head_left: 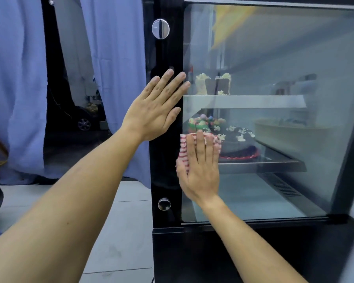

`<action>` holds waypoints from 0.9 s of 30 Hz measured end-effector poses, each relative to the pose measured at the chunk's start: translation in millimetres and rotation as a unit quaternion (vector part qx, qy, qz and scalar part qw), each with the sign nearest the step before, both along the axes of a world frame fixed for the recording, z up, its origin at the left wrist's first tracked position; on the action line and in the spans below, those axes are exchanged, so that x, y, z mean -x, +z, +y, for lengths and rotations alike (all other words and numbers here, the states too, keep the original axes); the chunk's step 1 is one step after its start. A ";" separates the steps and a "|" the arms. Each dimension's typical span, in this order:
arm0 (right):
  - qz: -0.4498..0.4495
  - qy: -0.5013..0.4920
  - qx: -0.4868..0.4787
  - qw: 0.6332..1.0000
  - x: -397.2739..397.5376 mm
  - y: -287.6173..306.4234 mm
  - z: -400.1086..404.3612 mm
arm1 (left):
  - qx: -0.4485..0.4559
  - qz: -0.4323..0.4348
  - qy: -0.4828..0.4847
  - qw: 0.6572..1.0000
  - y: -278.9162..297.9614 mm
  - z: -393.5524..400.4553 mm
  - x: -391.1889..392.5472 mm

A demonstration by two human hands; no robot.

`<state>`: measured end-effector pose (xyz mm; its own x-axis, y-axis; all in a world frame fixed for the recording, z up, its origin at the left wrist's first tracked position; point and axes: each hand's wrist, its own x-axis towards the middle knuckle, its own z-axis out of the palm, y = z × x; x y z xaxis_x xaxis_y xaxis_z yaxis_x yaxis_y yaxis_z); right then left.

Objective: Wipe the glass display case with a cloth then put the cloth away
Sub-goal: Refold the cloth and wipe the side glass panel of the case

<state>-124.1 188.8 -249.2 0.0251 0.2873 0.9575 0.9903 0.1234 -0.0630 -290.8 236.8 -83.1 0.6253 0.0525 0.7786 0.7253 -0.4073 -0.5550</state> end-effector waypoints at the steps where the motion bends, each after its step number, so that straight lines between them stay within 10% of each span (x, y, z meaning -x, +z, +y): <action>1: -0.015 0.024 0.017 0.999 20.9 -1.4 2.2 | 0.002 -0.002 0.000 1.000 -1.0 0.2 0.3; 9: -0.258 0.066 0.124 0.956 22.5 -138.7 -13.2 | 0.016 -0.020 0.013 1.000 -4.8 -4.6 -3.4; 22: -0.165 0.050 0.005 0.985 25.3 -45.5 9.8 | 0.040 -0.055 -0.001 0.998 -12.0 -5.1 -9.5; 27: -0.236 0.054 0.075 0.967 -3.9 -120.5 -7.2 | 0.057 -0.097 -0.008 0.994 -19.6 -7.2 -15.1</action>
<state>-120.2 181.7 -369.8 -0.4432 0.3998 0.8023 0.8947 0.2530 0.3681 -275.7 229.6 -102.6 0.4659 0.1378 0.8741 0.8068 -0.4718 -0.3556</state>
